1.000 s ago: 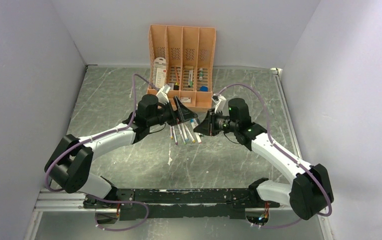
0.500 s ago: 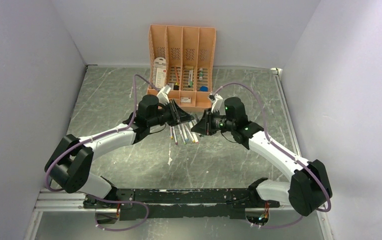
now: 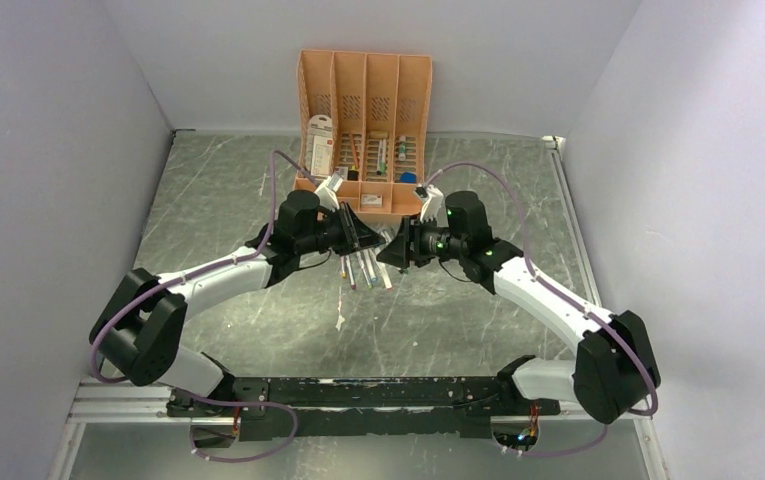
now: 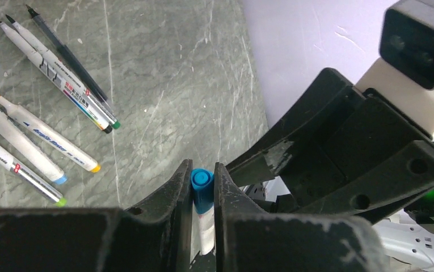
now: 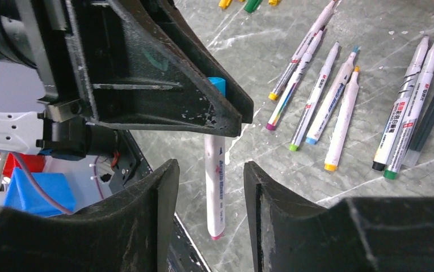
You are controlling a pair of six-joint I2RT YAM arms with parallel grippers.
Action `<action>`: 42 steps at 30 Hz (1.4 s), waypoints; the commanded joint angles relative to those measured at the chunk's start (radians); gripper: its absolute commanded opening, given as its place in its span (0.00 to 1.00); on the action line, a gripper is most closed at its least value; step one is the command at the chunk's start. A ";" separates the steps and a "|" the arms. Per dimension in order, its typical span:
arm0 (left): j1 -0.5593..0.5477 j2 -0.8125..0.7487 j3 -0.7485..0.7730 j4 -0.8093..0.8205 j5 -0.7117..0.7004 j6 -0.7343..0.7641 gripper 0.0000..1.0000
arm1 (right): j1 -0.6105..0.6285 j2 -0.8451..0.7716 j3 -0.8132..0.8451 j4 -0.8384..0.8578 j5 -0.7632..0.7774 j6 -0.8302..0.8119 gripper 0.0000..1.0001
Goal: Open the pen caps
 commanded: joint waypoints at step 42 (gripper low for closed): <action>0.183 -0.002 0.159 -0.023 -0.199 0.134 0.12 | 0.148 -0.108 -0.175 0.015 0.042 0.104 0.00</action>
